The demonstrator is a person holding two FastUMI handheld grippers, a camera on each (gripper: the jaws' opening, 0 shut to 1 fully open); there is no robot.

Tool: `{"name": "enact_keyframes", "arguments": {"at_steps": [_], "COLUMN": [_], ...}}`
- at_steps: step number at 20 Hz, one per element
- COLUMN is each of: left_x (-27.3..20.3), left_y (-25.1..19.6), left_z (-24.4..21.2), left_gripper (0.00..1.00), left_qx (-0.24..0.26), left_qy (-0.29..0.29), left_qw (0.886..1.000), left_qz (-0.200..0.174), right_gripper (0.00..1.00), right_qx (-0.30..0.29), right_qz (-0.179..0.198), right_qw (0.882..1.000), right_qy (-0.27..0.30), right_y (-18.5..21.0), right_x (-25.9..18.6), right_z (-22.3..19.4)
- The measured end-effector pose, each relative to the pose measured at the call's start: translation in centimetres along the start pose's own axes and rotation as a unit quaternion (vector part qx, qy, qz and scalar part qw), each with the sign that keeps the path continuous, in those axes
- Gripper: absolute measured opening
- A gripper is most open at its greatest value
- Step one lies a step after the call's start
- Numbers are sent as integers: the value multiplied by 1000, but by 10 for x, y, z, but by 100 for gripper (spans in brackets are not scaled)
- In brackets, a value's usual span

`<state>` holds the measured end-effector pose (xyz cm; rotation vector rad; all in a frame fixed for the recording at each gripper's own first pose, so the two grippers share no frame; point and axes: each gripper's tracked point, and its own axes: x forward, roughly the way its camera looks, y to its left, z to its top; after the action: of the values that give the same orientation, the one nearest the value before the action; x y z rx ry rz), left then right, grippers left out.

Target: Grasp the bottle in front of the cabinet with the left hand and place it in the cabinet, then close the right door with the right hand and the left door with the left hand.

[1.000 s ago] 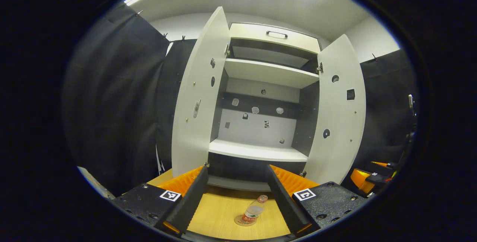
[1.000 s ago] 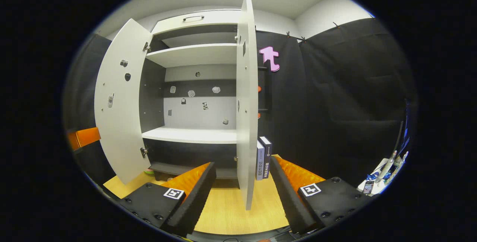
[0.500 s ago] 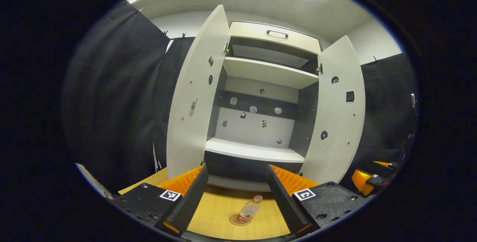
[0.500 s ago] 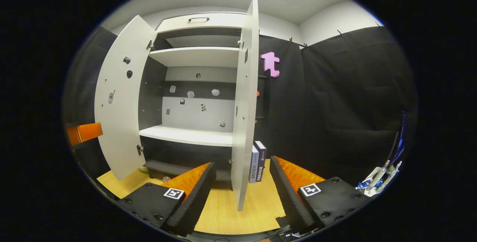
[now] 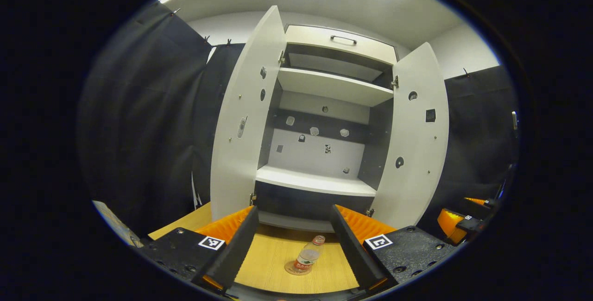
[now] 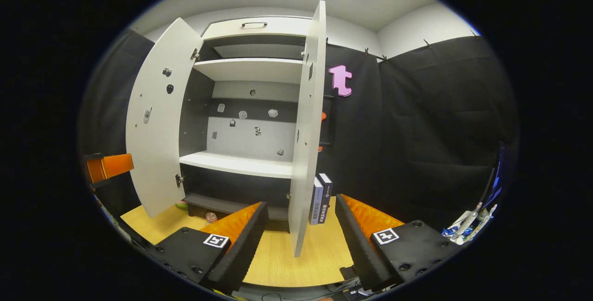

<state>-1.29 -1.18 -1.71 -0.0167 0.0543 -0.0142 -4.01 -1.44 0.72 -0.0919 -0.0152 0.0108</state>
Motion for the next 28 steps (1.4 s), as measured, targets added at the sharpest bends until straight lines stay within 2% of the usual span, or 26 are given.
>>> {"name": "enact_keyframes", "arguments": {"at_steps": [8,18,21,28], "left_x": [17,64,79,112], "left_y": [-23,-46,-48,-40], "left_z": [-52,-172,-211,-284], "left_gripper": [95,95,95,95], "left_qx": [9,23,16,47], "left_qy": [44,116,147,187], "left_qw": [998,990,986,979], "left_qz": [-35,-76,-80,-71], "right_gripper": [97,97,97,97], "right_qx": [0,5,-3,-11], "right_qz": [-4,-11,-18,-36], "right_qw": [1000,1000,1000,999], "right_qy": [6,15,18,29], "right_y": [-7,-20,-26,-41], "right_x": [-4,1,0,3], "right_z": [-4,-4,-5,-9]}}
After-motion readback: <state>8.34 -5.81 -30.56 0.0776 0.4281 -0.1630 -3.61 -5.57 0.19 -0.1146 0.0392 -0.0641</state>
